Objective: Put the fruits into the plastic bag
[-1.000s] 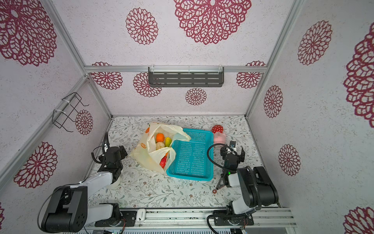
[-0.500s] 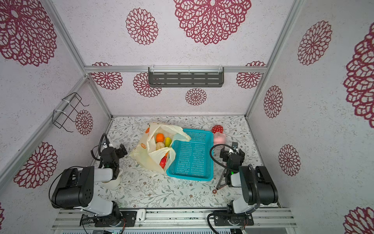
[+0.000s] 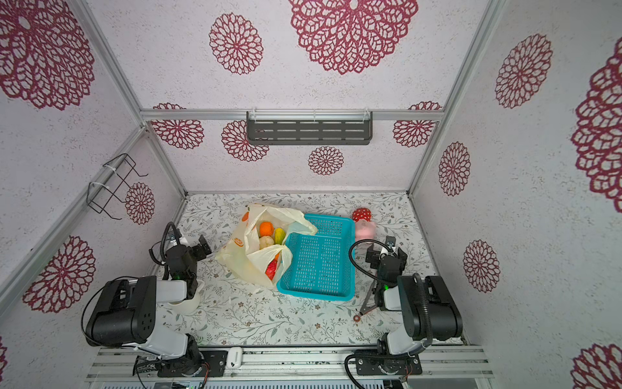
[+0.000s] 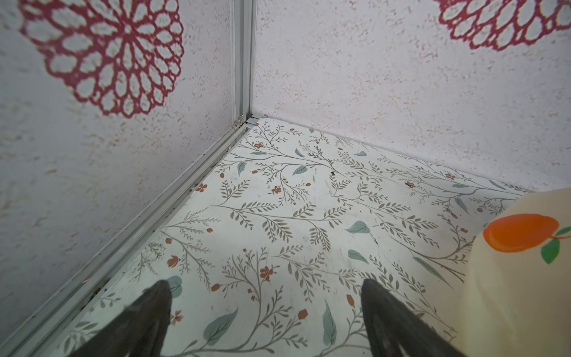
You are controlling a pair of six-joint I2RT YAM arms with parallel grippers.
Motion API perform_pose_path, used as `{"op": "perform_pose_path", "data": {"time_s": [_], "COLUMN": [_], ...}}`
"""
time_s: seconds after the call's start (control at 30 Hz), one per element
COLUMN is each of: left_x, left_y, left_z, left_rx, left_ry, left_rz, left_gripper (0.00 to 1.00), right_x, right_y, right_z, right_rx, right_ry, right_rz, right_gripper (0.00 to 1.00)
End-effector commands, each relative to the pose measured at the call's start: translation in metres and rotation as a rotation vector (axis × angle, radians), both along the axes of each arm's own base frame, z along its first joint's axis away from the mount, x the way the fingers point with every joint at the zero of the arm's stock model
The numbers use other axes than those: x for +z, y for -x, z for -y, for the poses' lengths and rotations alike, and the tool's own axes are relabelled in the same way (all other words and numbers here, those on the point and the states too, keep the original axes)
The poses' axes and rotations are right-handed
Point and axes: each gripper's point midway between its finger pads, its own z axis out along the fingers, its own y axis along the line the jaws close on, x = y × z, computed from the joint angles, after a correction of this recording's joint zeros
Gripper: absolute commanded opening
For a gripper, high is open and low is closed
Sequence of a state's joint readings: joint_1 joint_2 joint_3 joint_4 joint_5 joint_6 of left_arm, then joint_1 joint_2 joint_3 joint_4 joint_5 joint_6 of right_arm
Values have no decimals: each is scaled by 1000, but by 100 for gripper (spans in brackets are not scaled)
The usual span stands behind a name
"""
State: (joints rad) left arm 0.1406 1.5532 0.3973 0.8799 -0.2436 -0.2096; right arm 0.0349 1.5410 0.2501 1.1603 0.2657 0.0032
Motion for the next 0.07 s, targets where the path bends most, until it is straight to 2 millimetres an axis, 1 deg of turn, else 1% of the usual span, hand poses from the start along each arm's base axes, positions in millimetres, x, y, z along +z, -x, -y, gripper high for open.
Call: {"op": "perform_pose_path", "data": {"time_s": [0.0,0.03], "left_x": [9,10], "left_y": [-3,-3], "left_z": [-1,-1], "left_rx": [-10,-11], "left_ry": [-24,-24], "left_rz": [28,30], "left_gripper": [99,99], "right_x": [13,13], "right_y": [-4,-3], "right_z": [1,1], "right_rx": [-6,-5], "right_ry": [-26,-26], "right_rz": [53,55], "right_gripper": [99,99]}}
